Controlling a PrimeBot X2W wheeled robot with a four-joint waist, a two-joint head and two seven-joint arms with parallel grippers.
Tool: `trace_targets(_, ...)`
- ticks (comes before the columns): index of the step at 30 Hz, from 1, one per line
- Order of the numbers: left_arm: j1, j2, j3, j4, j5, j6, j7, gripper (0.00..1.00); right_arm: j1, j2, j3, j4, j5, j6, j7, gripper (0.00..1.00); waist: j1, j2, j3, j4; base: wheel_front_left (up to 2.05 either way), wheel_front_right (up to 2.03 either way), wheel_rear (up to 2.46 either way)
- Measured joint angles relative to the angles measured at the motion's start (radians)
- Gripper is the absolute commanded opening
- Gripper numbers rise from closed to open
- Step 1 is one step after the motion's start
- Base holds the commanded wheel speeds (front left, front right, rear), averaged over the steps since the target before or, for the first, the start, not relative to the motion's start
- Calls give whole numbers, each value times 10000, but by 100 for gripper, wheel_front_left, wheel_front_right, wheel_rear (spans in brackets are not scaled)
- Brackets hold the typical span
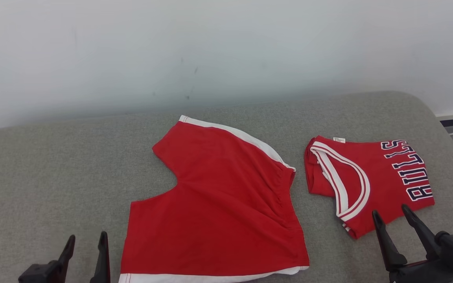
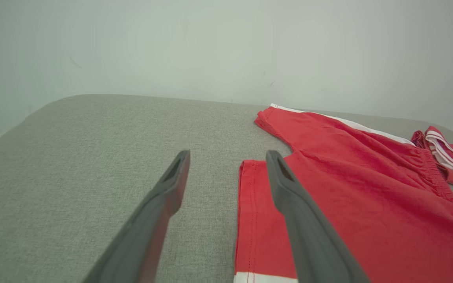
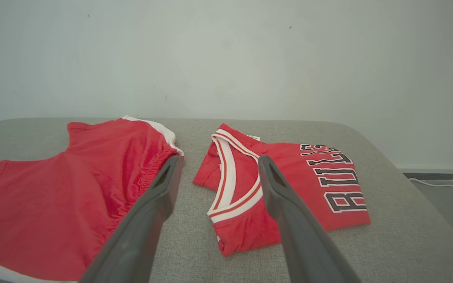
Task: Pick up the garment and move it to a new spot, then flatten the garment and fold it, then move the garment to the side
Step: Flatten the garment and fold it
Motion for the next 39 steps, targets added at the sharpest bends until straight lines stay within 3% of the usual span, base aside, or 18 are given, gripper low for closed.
trace_targets(12,4,153,-244,-19,21,-33,652,100,111,107,-182,-33,-146,-2,324,100,0,0,15,-21,0,0,0)
trace_targets(25,-221,466,-926,1310,-531,-1131,2405,100,126,199,-242,-286,-173,-2,514,100,0,0,351,20,0,0,0)
trace_targets(38,-663,420,-1057,2629,-803,-1534,3198,100,-54,234,-199,-341,-232,-2,616,100,0,0,582,-153,0,0,0)
trace_targets(39,-721,412,-1081,2698,-803,-1563,3198,55,-54,234,-213,-341,-232,-2,617,100,0,0,604,-160,0,0,0)
